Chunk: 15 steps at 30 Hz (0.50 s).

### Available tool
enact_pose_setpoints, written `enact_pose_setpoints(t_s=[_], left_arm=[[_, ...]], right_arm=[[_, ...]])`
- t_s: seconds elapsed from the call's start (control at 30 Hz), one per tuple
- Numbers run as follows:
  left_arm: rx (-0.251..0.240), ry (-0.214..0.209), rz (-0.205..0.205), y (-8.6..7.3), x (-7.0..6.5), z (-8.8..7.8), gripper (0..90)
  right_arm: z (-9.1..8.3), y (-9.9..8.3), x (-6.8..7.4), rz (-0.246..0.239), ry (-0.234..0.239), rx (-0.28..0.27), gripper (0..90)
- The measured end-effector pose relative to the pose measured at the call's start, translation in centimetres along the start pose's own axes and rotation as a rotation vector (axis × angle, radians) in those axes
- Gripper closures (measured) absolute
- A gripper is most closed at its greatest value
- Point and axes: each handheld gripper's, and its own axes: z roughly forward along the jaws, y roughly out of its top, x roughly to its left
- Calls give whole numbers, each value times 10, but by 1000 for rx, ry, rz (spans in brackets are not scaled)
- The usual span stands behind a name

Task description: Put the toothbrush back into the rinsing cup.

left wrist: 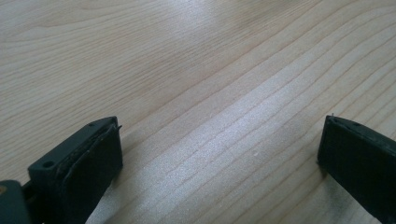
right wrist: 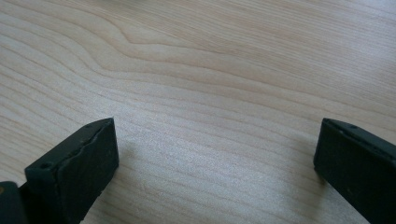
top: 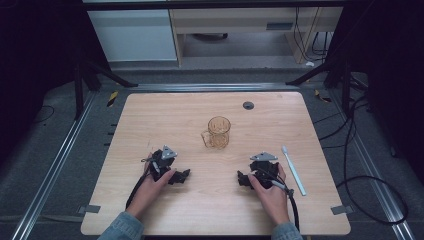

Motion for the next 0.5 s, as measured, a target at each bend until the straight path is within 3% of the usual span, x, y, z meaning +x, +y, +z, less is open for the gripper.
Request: enact_pose_setpoints(t_s=[0.2, 0.3, 0.5], left_arm=[[0, 0, 0, 0, 0, 0, 0], [0, 0, 0, 0, 0, 0, 0], [0, 0, 0, 0, 0, 0, 0]], right_arm=[[1, 2, -5, -22, 30, -1, 8], [-2, 4, -9, -34, 40, 27, 93], [-27, 13, -14, -75, 36, 45, 113]])
